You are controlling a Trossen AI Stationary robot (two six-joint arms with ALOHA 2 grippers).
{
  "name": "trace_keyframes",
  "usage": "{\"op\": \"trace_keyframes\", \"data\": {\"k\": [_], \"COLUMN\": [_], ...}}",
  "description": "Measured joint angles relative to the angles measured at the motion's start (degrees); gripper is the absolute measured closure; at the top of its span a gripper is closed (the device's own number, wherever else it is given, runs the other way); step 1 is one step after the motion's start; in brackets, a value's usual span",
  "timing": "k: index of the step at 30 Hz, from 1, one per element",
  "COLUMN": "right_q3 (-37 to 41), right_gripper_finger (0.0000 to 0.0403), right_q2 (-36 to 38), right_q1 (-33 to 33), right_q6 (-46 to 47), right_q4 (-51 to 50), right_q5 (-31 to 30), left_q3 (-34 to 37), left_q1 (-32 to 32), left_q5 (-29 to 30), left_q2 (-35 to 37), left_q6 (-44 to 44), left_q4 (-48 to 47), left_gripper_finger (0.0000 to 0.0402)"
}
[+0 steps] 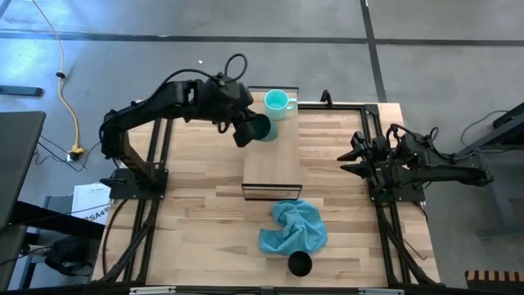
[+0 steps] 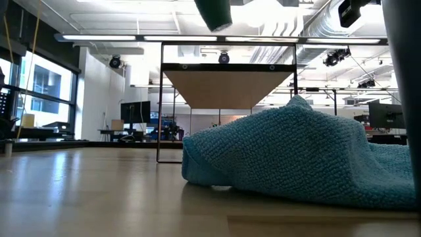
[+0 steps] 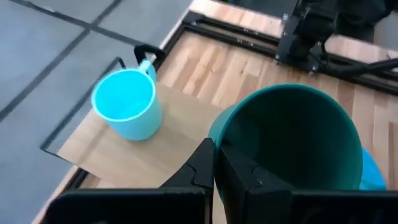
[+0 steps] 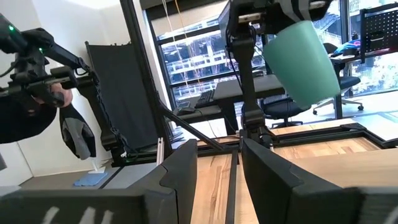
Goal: Stack small to large cups/mugs on shelf
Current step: Put the green cup on the shelf
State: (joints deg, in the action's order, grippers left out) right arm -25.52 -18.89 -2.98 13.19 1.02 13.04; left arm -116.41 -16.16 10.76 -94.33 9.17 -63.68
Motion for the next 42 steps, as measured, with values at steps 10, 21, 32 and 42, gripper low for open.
{"op": "trace_keyframes", "data": {"k": [10, 21, 32, 42], "right_q3": [0.0, 0.0, 0.0, 0.0], "right_gripper_finger": [0.0283, 0.0283, 0.0283, 0.0283], "right_q2": [0.0, 0.0, -0.1, -0.1], "right_q1": [0.0, 0.0, 0.0, 0.0], "right_q6": [0.9, 0.9, 0.8, 0.8], "right_q4": [-0.8, -1.9, -2.1, -2.1], "right_q5": [0.0, 0.0, 0.0, 0.0], "left_q3": [0.1, 0.1, 0.1, 0.1], "left_q1": [-0.8, -4.4, -7.1, -9.0], "left_q5": [-1.1, -4.1, -8.2, -10.9], "left_q2": [-4.9, -7.2, -9.3, -10.8], "left_q6": [-1.7, -1.0, -0.4, 0.1], "left_q4": [0.7, 0.0, -1.4, -0.9], "left_gripper_finger": [0.0402, 0.0402, 0.0402, 0.0402]}}
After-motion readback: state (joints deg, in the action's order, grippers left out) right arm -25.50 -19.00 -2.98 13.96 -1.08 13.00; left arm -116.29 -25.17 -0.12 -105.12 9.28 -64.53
